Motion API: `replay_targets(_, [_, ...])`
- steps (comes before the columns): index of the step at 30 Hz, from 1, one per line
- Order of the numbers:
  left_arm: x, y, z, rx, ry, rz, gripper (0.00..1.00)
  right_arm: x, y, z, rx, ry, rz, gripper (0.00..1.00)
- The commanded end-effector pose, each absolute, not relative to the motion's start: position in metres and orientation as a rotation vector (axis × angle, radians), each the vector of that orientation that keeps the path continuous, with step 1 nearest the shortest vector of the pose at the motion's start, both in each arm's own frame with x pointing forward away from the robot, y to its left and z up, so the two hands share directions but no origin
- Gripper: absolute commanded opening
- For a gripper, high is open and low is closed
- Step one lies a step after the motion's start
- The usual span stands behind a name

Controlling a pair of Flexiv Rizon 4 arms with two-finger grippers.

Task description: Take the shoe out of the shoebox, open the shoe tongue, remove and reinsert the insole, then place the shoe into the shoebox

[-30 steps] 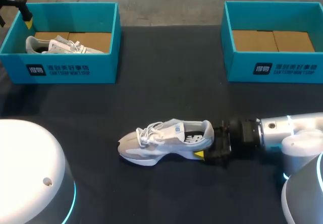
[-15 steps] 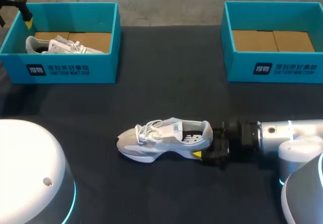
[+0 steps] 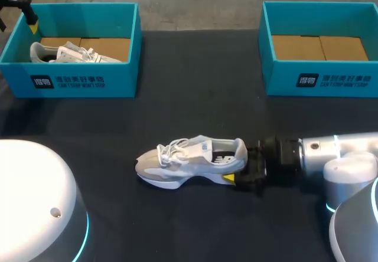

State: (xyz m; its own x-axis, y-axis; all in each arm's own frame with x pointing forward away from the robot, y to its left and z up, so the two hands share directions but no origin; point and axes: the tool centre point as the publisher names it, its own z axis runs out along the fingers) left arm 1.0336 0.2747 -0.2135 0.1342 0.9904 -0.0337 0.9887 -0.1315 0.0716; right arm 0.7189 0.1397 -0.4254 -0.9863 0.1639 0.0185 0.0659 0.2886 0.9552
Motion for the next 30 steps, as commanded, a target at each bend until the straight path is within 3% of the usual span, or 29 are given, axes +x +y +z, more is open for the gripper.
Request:
replay_targets(1, [1.032,0.275,-0.213,2.307,2.017,0.038,1.00,0.720,0.143,-0.425,0.223,2.461,1.805,0.00])
replay_targets(11, [1.032,0.275,-0.213,2.307,2.017,0.038,1.00,0.720,0.143,-0.425,0.223,2.461,1.805,0.00])
replay_targets(30, [0.958,0.165,-0.183,2.139,2.405,0.153,1.00,0.720,0.143,-0.425,0.223,2.461,1.805,0.00])
